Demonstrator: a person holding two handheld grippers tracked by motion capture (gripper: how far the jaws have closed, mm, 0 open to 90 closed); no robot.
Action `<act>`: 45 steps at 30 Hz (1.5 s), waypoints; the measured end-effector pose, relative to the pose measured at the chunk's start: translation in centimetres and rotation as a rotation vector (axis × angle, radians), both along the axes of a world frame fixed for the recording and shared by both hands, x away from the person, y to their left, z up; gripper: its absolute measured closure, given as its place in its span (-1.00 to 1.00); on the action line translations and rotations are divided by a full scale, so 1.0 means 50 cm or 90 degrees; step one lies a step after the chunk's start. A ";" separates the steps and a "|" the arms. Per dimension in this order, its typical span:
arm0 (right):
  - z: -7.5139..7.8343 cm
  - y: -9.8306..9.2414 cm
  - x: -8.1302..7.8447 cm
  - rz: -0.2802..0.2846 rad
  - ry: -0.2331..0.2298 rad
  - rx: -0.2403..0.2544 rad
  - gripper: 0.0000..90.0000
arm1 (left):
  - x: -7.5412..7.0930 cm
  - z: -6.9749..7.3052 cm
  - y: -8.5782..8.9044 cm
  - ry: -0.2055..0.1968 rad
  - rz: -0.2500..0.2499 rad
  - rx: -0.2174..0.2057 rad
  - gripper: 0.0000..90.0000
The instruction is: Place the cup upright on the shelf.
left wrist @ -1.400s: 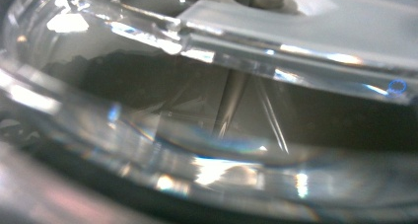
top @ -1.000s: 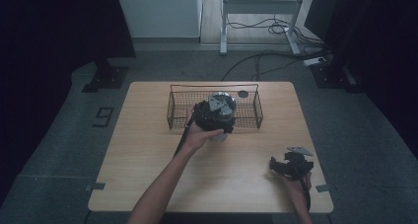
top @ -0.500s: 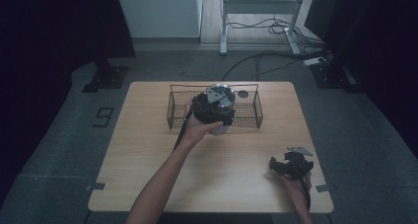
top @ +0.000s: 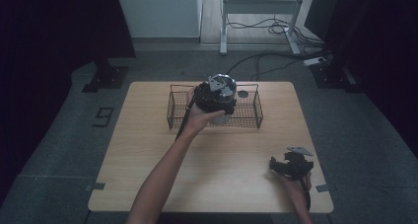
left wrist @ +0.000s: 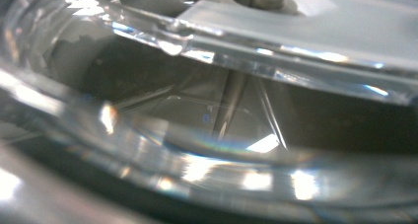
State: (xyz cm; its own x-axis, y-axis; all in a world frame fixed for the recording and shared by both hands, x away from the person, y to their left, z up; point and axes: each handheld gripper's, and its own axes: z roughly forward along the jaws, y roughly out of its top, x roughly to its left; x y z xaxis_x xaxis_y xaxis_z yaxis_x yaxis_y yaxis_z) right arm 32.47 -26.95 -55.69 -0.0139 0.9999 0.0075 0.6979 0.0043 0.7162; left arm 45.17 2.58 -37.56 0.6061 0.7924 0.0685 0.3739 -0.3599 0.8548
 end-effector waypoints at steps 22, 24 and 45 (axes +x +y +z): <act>0.000 0.000 0.000 0.001 0.000 -0.001 -1.00 | 0.090 -0.016 0.009 -0.001 0.059 -0.021 -0.91; 0.000 0.000 0.000 0.001 0.000 -0.001 -1.00 | 0.097 -0.022 0.010 0.005 0.068 -0.026 -0.91; 0.000 0.000 0.000 0.000 0.000 -0.001 -1.00 | 0.148 -0.108 0.007 0.043 0.108 -0.019 -0.91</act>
